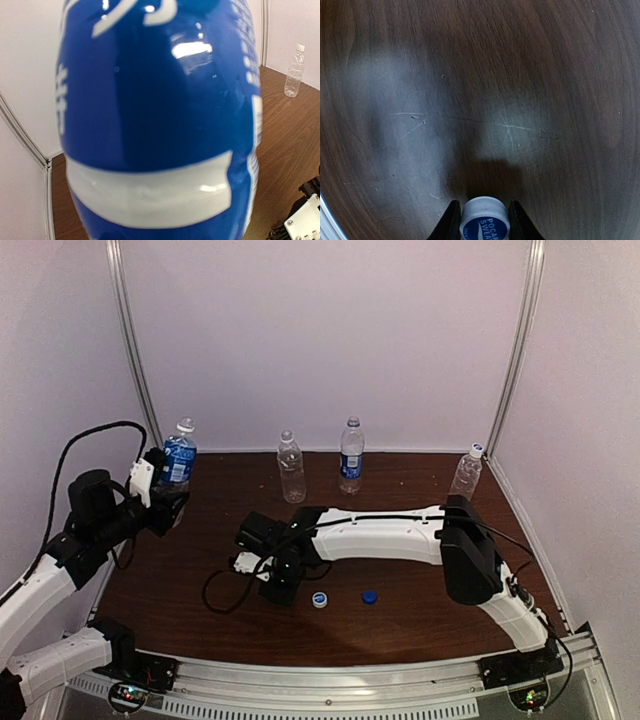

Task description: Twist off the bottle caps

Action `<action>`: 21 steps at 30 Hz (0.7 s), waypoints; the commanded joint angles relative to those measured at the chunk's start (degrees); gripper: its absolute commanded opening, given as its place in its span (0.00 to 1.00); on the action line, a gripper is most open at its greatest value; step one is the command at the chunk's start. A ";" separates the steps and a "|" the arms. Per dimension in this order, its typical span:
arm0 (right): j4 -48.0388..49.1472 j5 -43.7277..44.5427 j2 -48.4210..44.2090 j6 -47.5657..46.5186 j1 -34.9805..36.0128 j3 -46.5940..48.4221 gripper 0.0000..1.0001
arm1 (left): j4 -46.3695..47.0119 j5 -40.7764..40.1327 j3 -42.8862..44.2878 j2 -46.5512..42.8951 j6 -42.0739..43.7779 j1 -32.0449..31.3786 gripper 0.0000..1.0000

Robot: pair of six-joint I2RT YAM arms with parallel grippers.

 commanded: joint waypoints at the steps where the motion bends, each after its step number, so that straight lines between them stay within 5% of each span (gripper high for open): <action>1: 0.96 0.13 1.05 1.20 -0.28 0.22 0.00 | 3.60 2.33 -0.47 -0.61 -0.22 0.47 0.22; 6: 0.43 -1.43 2.15 -0.05 -0.28 0.11 0.22 | 3.69 3.47 -0.38 -0.58 0.24 0.47 0.22; 13: -0.13 -3.50 2.72 -0.44 -0.22 0.35 0.31 | 4.27 4.83 -0.42 -0.48 0.51 0.47 0.22; 14: -0.37 -3.40 2.67 -0.49 -0.23 0.49 0.37 | 4.27 4.87 -0.38 -0.49 0.63 0.47 0.22; 18: -1.23 -3.60 1.65 -1.51 -0.24 2.44 0.98 | 4.27 5.19 -0.20 -0.39 1.01 0.47 0.22; 21: -0.03 -4.92 -0.96 -3.00 -0.51 4.18 1.00 | 4.27 6.14 -0.20 -0.39 1.20 0.47 0.22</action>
